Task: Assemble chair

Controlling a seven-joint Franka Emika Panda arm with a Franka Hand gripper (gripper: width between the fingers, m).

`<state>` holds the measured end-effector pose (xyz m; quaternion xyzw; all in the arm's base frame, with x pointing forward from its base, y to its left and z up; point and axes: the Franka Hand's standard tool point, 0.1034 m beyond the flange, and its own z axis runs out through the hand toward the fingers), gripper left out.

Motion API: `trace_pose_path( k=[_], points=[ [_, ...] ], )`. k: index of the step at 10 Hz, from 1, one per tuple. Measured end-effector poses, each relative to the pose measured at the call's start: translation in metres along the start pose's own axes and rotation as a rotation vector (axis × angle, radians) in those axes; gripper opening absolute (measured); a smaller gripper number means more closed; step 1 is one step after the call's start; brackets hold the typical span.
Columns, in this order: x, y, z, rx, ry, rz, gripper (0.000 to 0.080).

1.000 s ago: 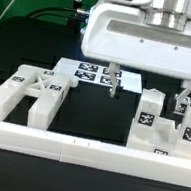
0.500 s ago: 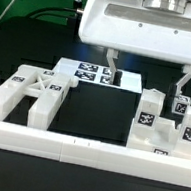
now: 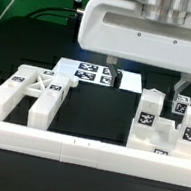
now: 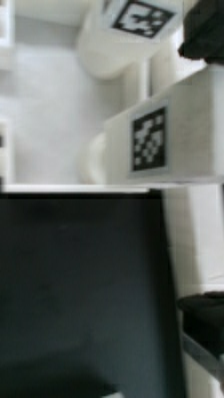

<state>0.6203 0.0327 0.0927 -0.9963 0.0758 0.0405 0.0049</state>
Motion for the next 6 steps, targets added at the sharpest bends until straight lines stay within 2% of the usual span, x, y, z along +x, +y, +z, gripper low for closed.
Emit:
trace_pose_path(
  k=[1,2,4,5,6],
  points=[
    [-0.004,-0.002,0.001,-0.006,-0.090,0.002,0.0649],
    [-0.002,-0.003,0.000,-0.012,-0.159,0.004,0.0649],
    [0.005,-0.010,-0.002,-0.011,-0.146,0.007,0.0649],
    [0.007,-0.012,-0.001,-0.009,-0.140,0.005,0.0562],
    [0.010,-0.012,-0.002,-0.009,-0.128,0.003,0.0426]
  ],
)
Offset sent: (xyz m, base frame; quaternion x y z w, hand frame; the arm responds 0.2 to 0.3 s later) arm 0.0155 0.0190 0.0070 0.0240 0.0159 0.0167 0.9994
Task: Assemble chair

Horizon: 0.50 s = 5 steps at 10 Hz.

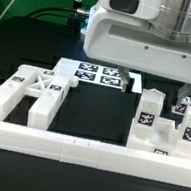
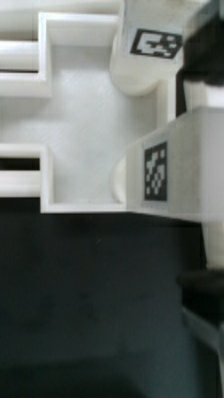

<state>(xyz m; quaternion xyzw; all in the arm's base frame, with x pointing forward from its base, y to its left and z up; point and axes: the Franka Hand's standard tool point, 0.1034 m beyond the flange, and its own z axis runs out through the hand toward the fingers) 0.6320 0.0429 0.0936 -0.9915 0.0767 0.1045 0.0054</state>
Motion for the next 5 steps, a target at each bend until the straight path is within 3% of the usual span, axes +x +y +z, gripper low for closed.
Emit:
trace_pose_path(
  k=[1,2,5],
  points=[
    [0.0032,0.0005,-0.0013,0.001,0.015,-0.016,0.0426],
    [0.0032,0.0006,-0.0012,0.001,0.015,-0.014,0.0281],
    [0.0032,0.0005,-0.0012,0.001,0.015,0.016,0.0282]
  ],
)
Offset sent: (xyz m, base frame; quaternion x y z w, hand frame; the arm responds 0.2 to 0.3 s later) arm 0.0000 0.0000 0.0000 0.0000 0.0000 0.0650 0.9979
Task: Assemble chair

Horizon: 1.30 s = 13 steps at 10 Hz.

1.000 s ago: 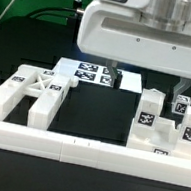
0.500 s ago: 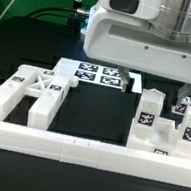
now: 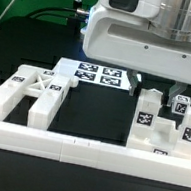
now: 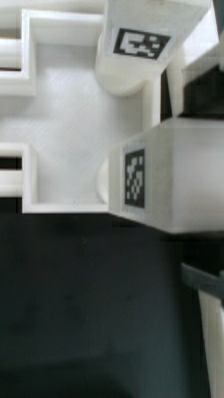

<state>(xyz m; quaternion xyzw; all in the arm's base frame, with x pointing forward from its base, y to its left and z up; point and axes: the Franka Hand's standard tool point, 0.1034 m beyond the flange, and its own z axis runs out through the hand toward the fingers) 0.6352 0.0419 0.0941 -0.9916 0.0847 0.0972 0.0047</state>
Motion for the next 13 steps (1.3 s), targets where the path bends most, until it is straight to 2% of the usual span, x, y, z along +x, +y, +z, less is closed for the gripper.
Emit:
trace_pose_path(
  k=[2,4,7,13],
  points=[
    [-0.0017,-0.0006,-0.0002,-0.003,0.000,0.168,0.0282],
    [-0.0031,0.0048,-0.0007,-0.009,0.001,0.327,0.0282],
    [-0.0082,0.0059,0.0000,-0.007,0.026,0.700,0.0284],
    [-0.0079,0.0082,-0.0005,-0.001,0.040,1.070,0.0284]
  ],
)
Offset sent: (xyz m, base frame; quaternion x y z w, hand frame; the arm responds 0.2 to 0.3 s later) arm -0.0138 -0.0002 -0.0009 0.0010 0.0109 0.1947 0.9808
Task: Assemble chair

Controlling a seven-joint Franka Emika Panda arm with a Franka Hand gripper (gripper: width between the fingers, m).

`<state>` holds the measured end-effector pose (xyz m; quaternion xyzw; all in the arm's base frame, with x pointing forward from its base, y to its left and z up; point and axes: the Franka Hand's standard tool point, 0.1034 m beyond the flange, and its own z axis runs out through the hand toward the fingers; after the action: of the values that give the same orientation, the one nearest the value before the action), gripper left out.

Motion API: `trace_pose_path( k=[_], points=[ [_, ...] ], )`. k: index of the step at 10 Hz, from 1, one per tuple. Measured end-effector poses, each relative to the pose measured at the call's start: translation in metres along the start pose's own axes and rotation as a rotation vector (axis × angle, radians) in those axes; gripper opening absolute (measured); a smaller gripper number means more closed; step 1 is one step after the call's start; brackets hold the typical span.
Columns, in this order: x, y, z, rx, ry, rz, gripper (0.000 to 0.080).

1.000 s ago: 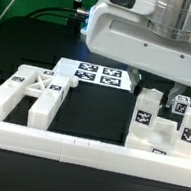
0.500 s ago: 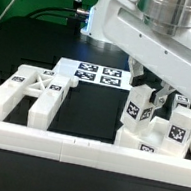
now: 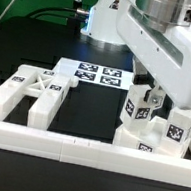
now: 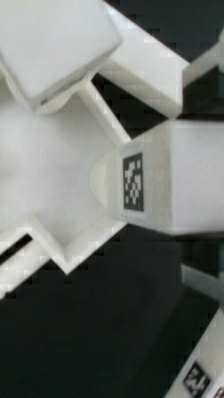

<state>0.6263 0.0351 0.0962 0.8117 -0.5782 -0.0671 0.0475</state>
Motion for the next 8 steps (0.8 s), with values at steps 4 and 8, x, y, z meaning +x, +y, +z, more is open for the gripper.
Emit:
trace_pose_path(
  k=[4,8],
  points=[
    [-0.017,-0.004,0.000,0.061,0.043,0.366,0.0284],
    [-0.025,-0.013,-0.001,0.127,0.075,0.600,0.0284]
  ],
)
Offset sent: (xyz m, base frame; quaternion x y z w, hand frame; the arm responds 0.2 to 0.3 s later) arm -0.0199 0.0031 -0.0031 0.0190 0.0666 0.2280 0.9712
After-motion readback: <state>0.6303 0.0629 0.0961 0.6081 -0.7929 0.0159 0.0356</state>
